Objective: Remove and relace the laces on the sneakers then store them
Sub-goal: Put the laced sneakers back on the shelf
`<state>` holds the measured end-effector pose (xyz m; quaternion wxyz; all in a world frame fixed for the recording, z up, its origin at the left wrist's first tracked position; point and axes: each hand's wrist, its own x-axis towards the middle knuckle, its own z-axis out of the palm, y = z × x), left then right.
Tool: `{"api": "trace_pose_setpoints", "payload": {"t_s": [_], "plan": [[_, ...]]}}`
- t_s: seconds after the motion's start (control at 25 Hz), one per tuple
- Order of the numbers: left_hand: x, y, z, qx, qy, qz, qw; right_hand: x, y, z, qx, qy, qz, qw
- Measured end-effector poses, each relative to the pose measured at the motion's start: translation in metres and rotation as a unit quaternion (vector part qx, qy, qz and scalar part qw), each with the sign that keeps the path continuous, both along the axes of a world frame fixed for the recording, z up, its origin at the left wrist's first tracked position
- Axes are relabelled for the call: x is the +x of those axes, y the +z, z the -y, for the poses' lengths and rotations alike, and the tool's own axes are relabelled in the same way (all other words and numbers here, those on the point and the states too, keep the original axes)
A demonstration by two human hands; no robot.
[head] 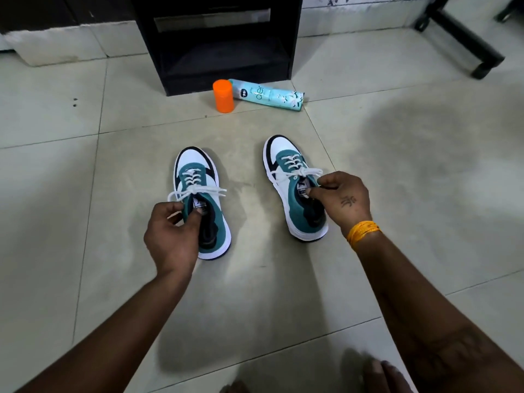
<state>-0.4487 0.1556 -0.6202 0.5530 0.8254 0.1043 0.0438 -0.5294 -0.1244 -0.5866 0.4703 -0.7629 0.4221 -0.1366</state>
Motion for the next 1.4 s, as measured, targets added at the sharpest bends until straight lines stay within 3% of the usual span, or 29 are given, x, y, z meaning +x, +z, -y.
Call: {"api": "trace_pose_setpoints", "payload": {"t_s": [0.32, 0.84, 1.12, 1.24, 1.4], "plan": [[0.013, -0.003, 0.006, -0.041, 0.018, 0.036, 0.998, 0.016, -0.021, -0.027, -0.084, -0.011, 0.055, 0.995], [0.082, 0.05, 0.031, -0.057, 0.058, 0.076, 0.994, 0.122, 0.023, -0.051, -0.016, 0.022, 0.143, 0.989], [0.099, 0.144, 0.023, -0.027, 0.08, 0.035, 0.996, 0.14, 0.114, -0.073, 0.038, 0.008, 0.126, 0.991], [0.099, 0.216, 0.017, -0.019, 0.077, 0.025, 0.997, 0.135, 0.178, -0.081, 0.092, -0.003, 0.132, 0.987], [0.088, 0.324, 0.007, -0.014, 0.078, 0.005, 0.997, 0.123, 0.29, -0.087, 0.089, 0.002, 0.126, 0.988]]}}
